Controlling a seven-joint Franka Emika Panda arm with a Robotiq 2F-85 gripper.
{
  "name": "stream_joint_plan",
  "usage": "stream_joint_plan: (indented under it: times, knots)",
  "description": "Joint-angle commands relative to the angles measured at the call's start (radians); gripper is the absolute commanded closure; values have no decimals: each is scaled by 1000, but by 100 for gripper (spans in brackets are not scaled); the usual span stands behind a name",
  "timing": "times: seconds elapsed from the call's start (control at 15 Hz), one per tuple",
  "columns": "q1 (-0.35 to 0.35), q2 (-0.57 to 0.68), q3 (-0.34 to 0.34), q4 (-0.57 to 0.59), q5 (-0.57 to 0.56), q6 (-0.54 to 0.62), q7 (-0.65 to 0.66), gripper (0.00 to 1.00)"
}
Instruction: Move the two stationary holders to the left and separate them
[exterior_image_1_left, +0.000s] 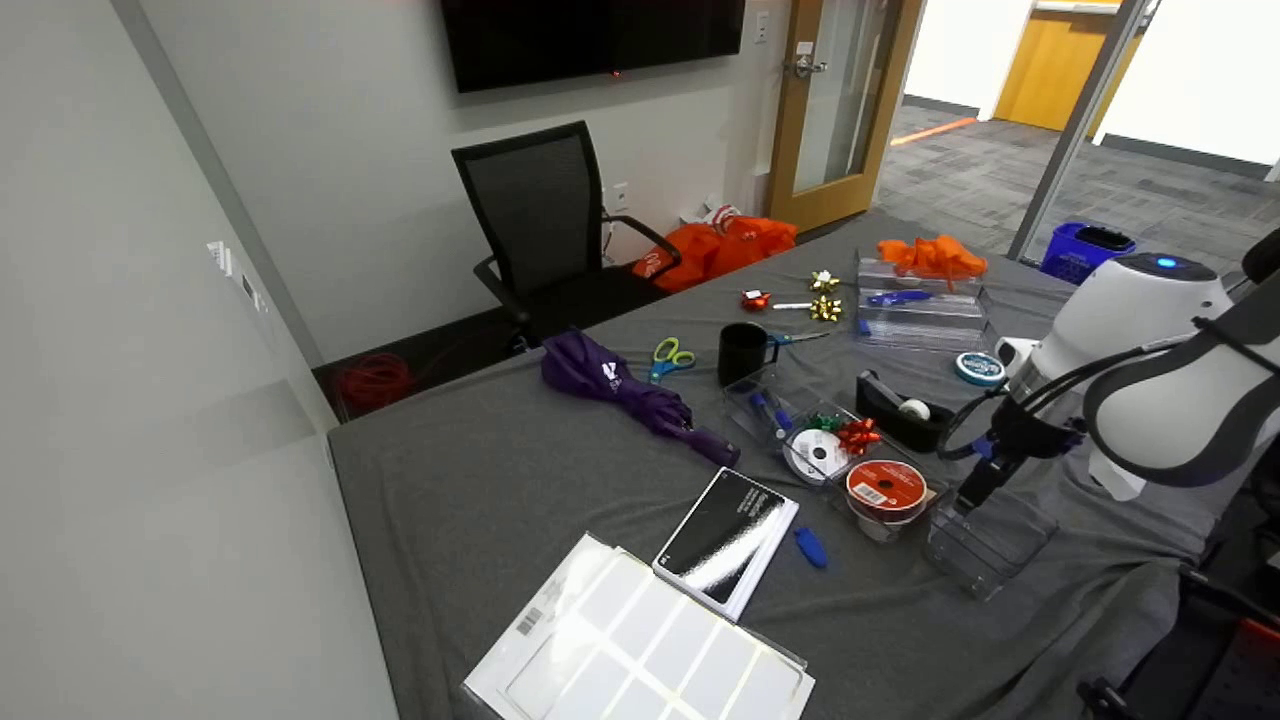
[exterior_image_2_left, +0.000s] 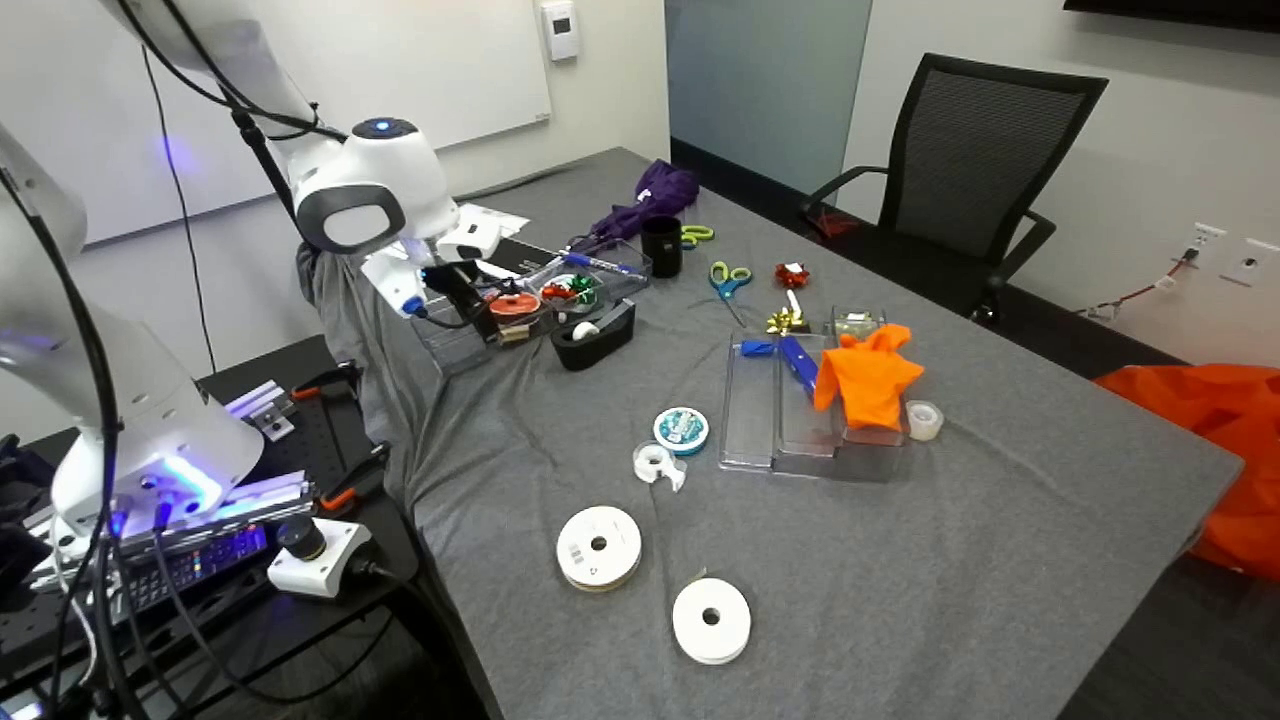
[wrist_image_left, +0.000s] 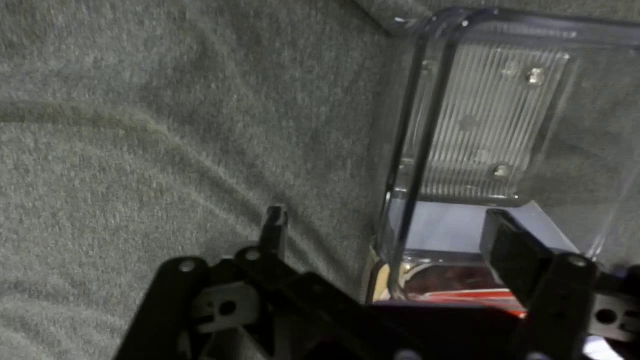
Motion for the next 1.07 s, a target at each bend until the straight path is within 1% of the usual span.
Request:
stream_joint_plan:
  times: [0.0,0.13,0.2,0.27,0.33,0.4,0.67,0.73,0.8,1.0]
  knots:
    - [-101,-53,119,-9,133,-62,-136,20]
    - [-125,-73,154,-11,225,-93,-223,34]
    - [-128,-84,161,-10,265,-109,-261,40]
    - [-128,-93,159,-10,296,-123,-294,49]
    - [-127,-99,160,-9,336,-126,-333,55]
    - [-117,-104,144,-10,346,-128,-348,63]
    - [-107,-110,124,-7,404,-118,-421,91]
    - [-110,-113,132,-6,445,-111,-454,97]
    - [-109,-115,131,-6,467,-110,-472,100]
    - [-102,-125,121,-10,515,-113,-527,100]
